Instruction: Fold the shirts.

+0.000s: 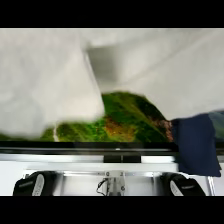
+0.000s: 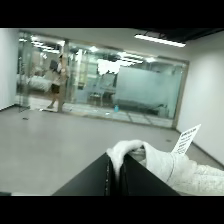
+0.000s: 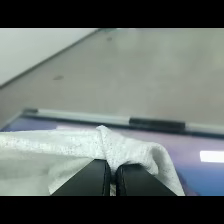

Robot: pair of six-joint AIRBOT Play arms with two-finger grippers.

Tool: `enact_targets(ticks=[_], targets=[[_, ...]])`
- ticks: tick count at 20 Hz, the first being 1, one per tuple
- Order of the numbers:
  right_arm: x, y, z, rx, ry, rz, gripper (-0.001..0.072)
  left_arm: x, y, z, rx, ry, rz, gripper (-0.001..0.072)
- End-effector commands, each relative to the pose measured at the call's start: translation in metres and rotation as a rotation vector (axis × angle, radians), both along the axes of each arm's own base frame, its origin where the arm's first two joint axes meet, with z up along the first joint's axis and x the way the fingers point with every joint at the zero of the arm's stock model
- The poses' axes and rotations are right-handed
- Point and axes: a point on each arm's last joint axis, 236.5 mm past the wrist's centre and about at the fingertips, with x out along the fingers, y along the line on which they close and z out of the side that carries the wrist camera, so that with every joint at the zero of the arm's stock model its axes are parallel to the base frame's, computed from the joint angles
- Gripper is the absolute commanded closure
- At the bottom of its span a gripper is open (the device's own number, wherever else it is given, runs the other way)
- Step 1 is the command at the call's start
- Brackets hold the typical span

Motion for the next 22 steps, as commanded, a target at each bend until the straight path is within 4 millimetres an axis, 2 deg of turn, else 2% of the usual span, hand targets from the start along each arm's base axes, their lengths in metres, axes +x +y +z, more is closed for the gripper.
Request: enact_targets(ticks=[1, 3, 4, 5, 7, 9, 11, 13, 16, 18, 20, 22], targets=[[0.026, 0.002, -0.071, -0.058, 0.312, 0.013, 0.064, 0.002, 0.028, -0.048, 0.083, 0.211, 0.16, 0.0667], [0.059, 0.004, -0.119, -0.074, 0.521, 0.019, 0.064, 0.019, 0.035, -0.095, 0.107, 0.393, 0.161, 0.0667], [0.074, 0.005, -0.151, -0.083, 0.647, 0.026, 0.064, 0.033, 0.039, -0.129, 0.092, 0.511, 0.145, 0.0666], [0.089, 0.006, -0.186, -0.096, 0.777, 0.031, 0.064, 0.048, 0.043, -0.168, 0.068, 0.638, 0.123, 0.0667], [0.127, 0.009, -0.266, -0.1, 0.995, 0.035, 0.064, 0.083, 0.048, -0.262, -0.006, 0.927, 0.051, 0.0667], [0.174, 0.019, -0.343, -0.059, 1.091, 0.05, 0.064, 0.129, 0.039, -0.346, -0.128, 1.115, -0.075, 0.0668], [0.232, 0.037, -0.404, 0.034, 1.092, 0.064, 0.064, 0.19, 0.036, -0.399, -0.206, 1.149, -0.141, 0.0669], [0.289, 0.052, -0.438, 0.174, 1.02, 0.048, 0.064, 0.248, 0.039, -0.443, -0.233, 1.191, -0.142, 0.0669], [0.349, 0.064, -0.45, 0.399, 0.886, 0.006, 0.064, 0.32, 0.035, -0.501, -0.246, 1.274, -0.154, 0.0666], [0.362, 0.068, -0.458, 0.47, 0.874, -0.007, 0.0639, 0.356, 0.025, -0.527, -0.244, 1.315, -0.182, 0.0665], [0.356, 0.07, -0.481, 0.453, 0.937, -0.002, 0.0639, 0.382, 0.011, -0.544, -0.228, 1.341, -0.212, 0.0665], [0.348, 0.073, -0.499, 0.443, 0.997, 0.008, 0.0633, 0.396, -0.002, -0.557, -0.213, 1.357, -0.235, 0.0664]])
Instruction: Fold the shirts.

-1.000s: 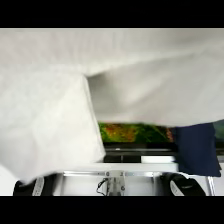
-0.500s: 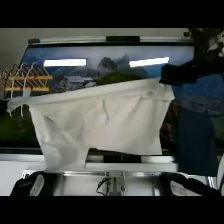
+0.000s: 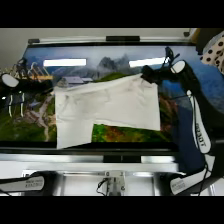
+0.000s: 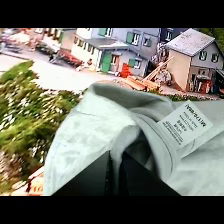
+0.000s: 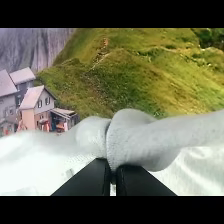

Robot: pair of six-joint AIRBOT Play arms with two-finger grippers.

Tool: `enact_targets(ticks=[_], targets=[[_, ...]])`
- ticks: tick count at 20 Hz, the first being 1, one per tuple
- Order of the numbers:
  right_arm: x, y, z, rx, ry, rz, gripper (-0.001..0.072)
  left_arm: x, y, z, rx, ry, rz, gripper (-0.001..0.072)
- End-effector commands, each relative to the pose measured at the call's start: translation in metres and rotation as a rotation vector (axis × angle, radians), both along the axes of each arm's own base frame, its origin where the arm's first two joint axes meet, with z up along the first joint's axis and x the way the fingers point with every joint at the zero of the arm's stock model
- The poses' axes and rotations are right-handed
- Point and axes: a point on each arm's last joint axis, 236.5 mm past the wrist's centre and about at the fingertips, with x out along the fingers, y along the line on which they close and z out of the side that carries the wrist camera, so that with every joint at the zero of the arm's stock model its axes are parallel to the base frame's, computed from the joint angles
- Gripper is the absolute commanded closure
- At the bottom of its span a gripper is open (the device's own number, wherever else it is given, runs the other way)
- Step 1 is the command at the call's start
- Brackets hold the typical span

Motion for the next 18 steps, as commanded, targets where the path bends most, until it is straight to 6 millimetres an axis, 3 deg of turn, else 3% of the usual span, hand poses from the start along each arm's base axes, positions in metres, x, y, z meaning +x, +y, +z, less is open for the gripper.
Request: enact_targets(ticks=[1, 2, 3, 4, 6, 8, 10, 12, 14, 18], targets=[[0.003, 0.007, -0.025, 0.046, 0.049, -0.015, 0.0489, 0.035, -0.022, -0.034, -0.014, 0.028, -0.036, 0.0657], [0.004, 0.005, -0.02, 0.048, 0.034, -0.012, 0.0159, 0.034, -0.023, -0.033, -0.013, 0.04, -0.049, 0.0526], [0.004, -0.002, -0.007, 0.037, 0.002, 0.012, 0.0086, 0.03, -0.015, -0.029, 0.014, 0.063, -0.064, 0.0277], [-0.003, -0.015, 0.008, -0.003, -0.016, 0.052, 0.0087, 0.021, 0.004, -0.024, 0.071, 0.108, -0.081, 0.0106], [-0.034, -0.063, 0.022, -0.156, 0.037, 0.101, 0.0087, -0.013, 0.064, -0.016, 0.205, 0.265, -0.074, 0.0112], [-0.086, -0.12, 0.013, -0.307, 0.238, 0.1, 0.0087, -0.06, 0.097, -0.027, 0.15, 0.444, -0.028, 0.0111], [-0.136, -0.142, -0.001, -0.312, 0.432, 0.147, 0.0087, -0.094, 0.088, -0.055, -0.045, 0.543, -0.002, 0.0112], [-0.163, -0.141, -0.011, -0.253, 0.528, 0.178, 0.0087, -0.115, 0.068, -0.087, -0.184, 0.575, -0.011, 0.0124], [-0.166, -0.13, -0.016, -0.215, 0.535, 0.189, 0.0087, -0.118, 0.049, -0.11, -0.239, 0.55, -0.012, 0.0127], [-0.149, -0.113, -0.012, -0.171, 0.464, 0.184, 0.0087, -0.104, 0.016, -0.121, -0.287, 0.508, -0.032, 0.0126]])
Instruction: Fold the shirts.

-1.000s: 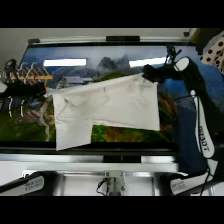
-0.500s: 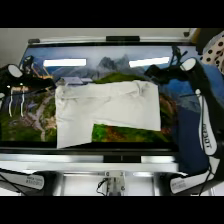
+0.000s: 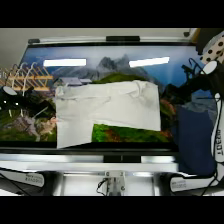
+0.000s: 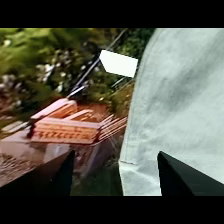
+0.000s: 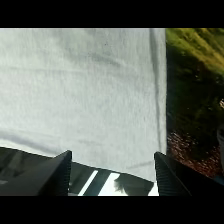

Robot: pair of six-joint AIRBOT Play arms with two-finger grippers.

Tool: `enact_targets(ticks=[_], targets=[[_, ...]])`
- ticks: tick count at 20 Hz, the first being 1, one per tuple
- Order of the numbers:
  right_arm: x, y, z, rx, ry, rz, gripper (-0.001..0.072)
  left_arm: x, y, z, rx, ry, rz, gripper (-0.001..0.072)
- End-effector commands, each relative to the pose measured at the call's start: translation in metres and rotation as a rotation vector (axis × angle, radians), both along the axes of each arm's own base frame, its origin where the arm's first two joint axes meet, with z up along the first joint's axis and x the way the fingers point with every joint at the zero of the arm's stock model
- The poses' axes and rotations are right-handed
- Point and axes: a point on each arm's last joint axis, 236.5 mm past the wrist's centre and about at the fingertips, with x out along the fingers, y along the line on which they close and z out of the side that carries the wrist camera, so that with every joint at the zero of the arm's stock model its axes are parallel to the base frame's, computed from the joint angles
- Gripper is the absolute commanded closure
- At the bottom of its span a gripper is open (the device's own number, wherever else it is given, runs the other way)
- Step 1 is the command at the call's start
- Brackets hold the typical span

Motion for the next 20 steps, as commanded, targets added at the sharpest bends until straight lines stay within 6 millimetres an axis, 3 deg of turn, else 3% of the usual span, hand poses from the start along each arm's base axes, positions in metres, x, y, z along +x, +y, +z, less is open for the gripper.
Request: enact_targets(ticks=[1, 4, 6, 10, 11, 12, 13, 18, 20], targets=[[-0.003, 0.008, 0.002, 0.037, 0.007, 0.002, 0.0087, 0.001, -0.029, -0.015, -0.061, -0.005, -0.008, 0.0126], [-0.009, 0.006, 0.001, 0.029, 0.027, 0.019, 0.0087, 0.0, -0.035, -0.019, -0.065, 0.007, -0.023, 0.0129], [-0.013, 0.004, -0.001, 0.016, 0.041, 0.03, 0.0087, -0.009, -0.04, -0.016, -0.087, 0.038, -0.044, 0.0298], [-0.017, 0.003, -0.002, 0.013, 0.056, 0.042, 0.0087, -0.016, -0.044, -0.008, -0.103, 0.046, -0.08, 0.0335], [-0.021, 0.003, -0.004, 0.014, 0.071, 0.046, 0.0087, -0.017, -0.044, -0.007, -0.105, 0.05, -0.083, 0.0402], [-0.028, 0.002, -0.01, 0.007, 0.096, 0.053, 0.0087, -0.018, -0.045, -0.007, -0.106, 0.052, -0.084, 0.0514], [-0.041, 0.0, -0.021, -0.001, 0.137, 0.071, 0.0087, -0.019, -0.045, -0.007, -0.108, 0.054, -0.086, 0.0669], [-0.109, 0.007, -0.098, 0.055, 0.312, -0.03, 0.0037, -0.021, -0.047, 0.002, -0.112, 0.029, -0.131, 0.0664], [-0.114, 0.008, -0.122, 0.039, 0.302, -0.079, 0.0041, -0.019, -0.047, 0.008, -0.11, 0.011, -0.129, 0.0664]])
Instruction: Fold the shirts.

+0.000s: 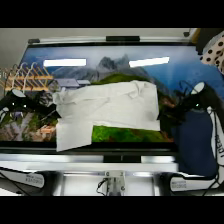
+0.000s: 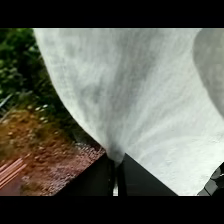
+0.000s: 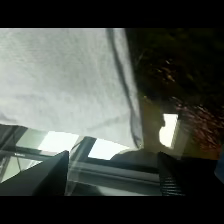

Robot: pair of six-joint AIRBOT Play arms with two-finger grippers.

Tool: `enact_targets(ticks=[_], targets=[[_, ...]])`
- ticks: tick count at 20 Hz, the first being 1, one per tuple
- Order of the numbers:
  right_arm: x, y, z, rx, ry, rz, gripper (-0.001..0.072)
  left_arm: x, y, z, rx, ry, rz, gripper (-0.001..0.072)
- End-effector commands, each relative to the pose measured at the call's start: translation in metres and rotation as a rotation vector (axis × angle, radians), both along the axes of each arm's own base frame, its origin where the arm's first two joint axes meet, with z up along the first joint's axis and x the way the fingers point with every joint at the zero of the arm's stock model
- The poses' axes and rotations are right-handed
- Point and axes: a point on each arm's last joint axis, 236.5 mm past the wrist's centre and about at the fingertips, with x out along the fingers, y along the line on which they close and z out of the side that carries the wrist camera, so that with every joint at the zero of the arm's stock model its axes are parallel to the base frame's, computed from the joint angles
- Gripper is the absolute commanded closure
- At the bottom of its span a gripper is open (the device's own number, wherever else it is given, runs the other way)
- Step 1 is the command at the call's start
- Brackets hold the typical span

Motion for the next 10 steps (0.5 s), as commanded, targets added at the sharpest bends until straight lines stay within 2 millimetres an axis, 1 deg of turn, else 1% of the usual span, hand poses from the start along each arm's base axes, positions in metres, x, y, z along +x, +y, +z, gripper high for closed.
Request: enact_targets(ticks=[1, 2, 4, 5, 6, 7, 9, 10], targets=[[-0.016, 0.007, -0.04, -0.013, 0.002, -0.074, 0.0042, 0.003, -0.002, 0.011, -0.008, -0.03, -0.006, 0.0664], [-0.016, 0.009, -0.044, -0.02, -0.007, -0.073, 0.0043, 0.004, -0.002, 0.013, -0.005, -0.038, -0.005, 0.0664], [-0.013, 0.016, -0.049, -0.024, -0.026, -0.066, 0.0102, 0.006, -0.003, 0.016, -0.008, -0.051, 0.0, 0.0664], [-0.006, 0.019, -0.05, -0.028, -0.053, -0.066, 0.0104, 0.007, -0.004, 0.018, -0.013, -0.054, 0.003, 0.0664], [0.001, 0.024, -0.051, -0.031, -0.087, -0.065, 0.0175, 0.008, -0.005, 0.019, -0.019, -0.059, 0.007, 0.0664], [0.01, 0.03, -0.051, -0.032, -0.12, -0.065, 0.0296, 0.01, -0.007, 0.022, -0.028, -0.066, 0.013, 0.0664], [0.018, 0.046, -0.046, -0.009, -0.149, -0.053, 0.0642, 0.015, -0.007, 0.032, -0.028, -0.099, 0.018, 0.0665], [0.026, 0.054, -0.036, 0.004, -0.188, -0.018, 0.0639, 0.02, -0.006, 0.043, -0.019, -0.14, 0.012, 0.0666]])
